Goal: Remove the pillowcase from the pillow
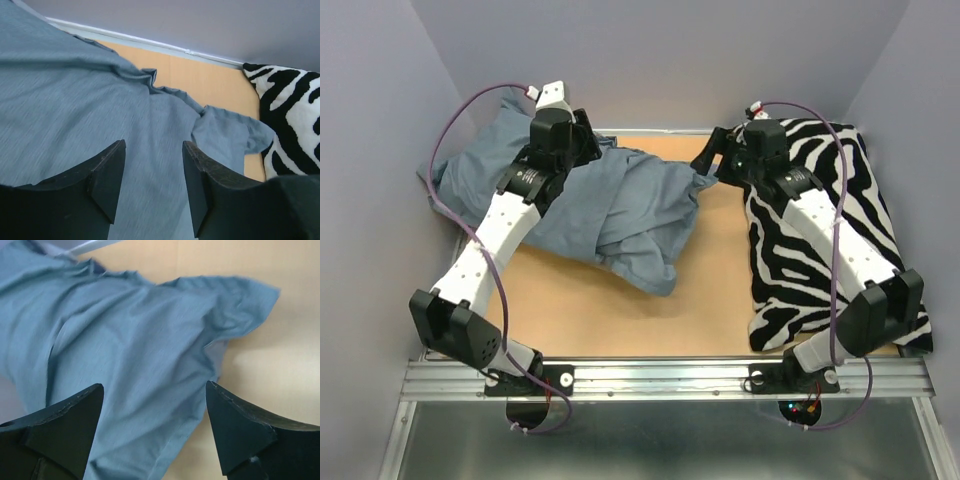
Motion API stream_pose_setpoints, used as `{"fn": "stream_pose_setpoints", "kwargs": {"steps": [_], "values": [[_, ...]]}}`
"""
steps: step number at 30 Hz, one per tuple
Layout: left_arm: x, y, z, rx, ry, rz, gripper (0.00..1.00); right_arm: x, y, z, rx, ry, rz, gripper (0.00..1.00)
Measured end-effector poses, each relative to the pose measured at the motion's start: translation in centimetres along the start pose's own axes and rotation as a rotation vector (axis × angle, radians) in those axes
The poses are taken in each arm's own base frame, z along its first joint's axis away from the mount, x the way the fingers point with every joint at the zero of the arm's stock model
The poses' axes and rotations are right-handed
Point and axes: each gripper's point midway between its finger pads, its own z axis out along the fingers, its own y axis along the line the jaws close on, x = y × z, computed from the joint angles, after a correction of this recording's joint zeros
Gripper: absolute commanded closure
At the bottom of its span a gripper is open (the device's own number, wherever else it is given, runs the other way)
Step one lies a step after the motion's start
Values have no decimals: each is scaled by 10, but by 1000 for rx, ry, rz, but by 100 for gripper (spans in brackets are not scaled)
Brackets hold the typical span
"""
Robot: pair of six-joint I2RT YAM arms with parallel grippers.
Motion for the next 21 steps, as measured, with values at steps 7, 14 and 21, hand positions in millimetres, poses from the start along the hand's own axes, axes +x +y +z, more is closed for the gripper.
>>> {"fn": "stream_pose_setpoints", "kwargs": {"steps": [7,14,21], "values": [[31,-7,-49,-31,10,68,38,90,65,-15,-120,147,-123,12],[139,23,-52,-94,216,169,35,176,77,-11,-96,276,-224,12],[166,25,-52,-94,254,179,44,194,55,8,-7,291,-230,49]]}}
